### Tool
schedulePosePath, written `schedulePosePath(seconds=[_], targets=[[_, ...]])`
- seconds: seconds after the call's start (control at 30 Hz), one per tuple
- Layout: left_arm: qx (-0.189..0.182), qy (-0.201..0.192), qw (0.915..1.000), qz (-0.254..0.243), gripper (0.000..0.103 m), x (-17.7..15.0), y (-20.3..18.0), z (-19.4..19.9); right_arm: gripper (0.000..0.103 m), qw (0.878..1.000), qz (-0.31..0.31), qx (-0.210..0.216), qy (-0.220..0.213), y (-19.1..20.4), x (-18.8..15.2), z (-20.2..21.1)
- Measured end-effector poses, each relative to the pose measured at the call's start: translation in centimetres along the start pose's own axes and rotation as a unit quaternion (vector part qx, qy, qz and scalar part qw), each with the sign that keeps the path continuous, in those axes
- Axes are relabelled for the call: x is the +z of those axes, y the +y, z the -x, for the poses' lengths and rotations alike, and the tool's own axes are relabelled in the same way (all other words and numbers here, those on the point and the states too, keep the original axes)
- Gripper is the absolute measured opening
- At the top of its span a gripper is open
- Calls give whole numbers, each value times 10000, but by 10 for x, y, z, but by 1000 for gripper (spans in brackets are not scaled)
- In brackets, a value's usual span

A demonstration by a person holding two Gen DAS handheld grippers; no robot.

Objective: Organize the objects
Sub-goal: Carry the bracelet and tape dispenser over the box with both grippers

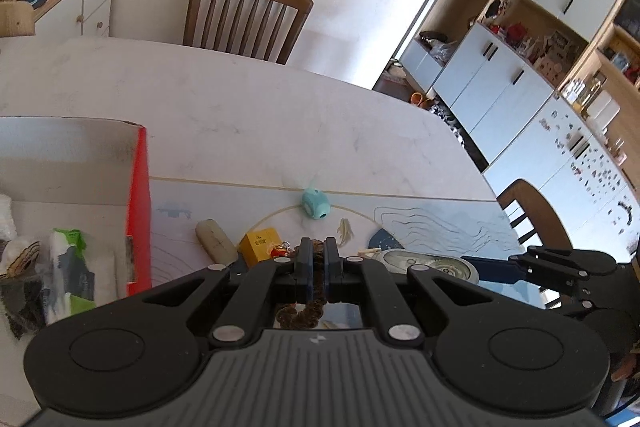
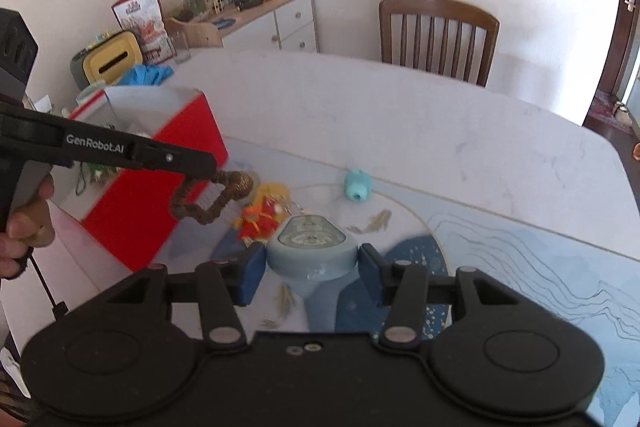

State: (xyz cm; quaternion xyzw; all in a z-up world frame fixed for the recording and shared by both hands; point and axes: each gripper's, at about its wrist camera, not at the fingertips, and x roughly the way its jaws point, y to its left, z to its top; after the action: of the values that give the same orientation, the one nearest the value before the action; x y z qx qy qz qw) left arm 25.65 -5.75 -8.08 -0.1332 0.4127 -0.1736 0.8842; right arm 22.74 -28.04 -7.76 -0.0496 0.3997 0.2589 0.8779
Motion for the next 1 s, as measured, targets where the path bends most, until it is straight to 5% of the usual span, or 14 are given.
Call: schedulePosePath(seconds=[0.57,1.0], targets=[[149,-638,9978,-32,4,36,61,96,50,9978,371,197,-510,89,49,17],[700,-669,9953,-51,4,51,144,125,50,9947,803,457,-453,176,82,-33]])
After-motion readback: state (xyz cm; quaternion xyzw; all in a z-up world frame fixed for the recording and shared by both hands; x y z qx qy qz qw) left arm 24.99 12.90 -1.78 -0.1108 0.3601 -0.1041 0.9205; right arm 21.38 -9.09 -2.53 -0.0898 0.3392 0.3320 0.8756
